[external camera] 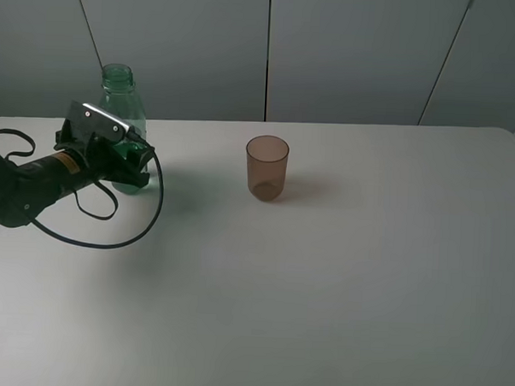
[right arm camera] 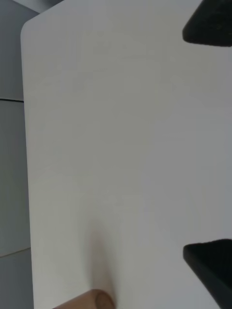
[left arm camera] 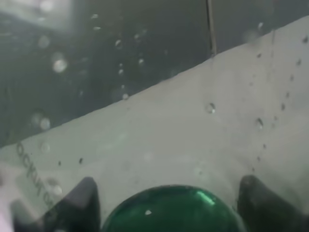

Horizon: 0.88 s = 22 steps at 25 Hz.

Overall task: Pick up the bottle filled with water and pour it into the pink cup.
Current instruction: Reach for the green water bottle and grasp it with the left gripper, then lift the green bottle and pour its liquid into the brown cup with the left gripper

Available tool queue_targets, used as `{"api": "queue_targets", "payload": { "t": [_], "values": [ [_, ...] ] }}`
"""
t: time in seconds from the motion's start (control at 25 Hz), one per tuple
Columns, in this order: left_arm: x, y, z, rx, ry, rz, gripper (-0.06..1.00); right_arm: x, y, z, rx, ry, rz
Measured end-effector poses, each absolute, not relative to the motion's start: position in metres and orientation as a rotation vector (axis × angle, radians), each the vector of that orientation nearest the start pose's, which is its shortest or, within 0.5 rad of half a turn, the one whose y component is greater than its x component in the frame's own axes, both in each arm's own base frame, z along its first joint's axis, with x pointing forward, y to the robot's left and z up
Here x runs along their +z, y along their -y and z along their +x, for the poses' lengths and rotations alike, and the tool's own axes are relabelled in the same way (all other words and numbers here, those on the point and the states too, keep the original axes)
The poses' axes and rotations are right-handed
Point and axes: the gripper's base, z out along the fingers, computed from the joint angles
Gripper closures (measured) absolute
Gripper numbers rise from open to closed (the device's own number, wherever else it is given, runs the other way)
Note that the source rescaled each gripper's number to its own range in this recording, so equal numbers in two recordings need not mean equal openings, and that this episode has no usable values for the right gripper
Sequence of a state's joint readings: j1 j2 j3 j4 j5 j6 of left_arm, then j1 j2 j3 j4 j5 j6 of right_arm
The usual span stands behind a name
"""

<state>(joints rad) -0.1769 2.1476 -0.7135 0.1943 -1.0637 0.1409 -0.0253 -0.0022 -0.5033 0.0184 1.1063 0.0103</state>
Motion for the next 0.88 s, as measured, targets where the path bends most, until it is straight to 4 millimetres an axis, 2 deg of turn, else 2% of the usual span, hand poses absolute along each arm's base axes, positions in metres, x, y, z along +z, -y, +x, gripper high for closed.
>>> {"api": "queue_targets", "payload": {
  "t": [0.28,0.48,0.64,0.88],
  "values": [
    [0.078,0.081,0.341,-0.137,-1.736,0.553,0.93,0.275,-0.002,-0.008,0.013,-2.084,0.036],
    [0.109,0.088,0.342,-0.119,-1.605,0.658,0.93,0.275,-0.002,-0.008,0.013,-2.084,0.036],
    [0.14,0.095,0.358,-0.095,-1.459,0.728,0.93,0.275,-0.002,-0.008,0.013,-2.084,0.036],
    [0.173,0.112,0.395,-0.071,-1.349,0.914,0.93,0.275,-0.002,-0.008,0.013,-2.084,0.036]
  ]
}}
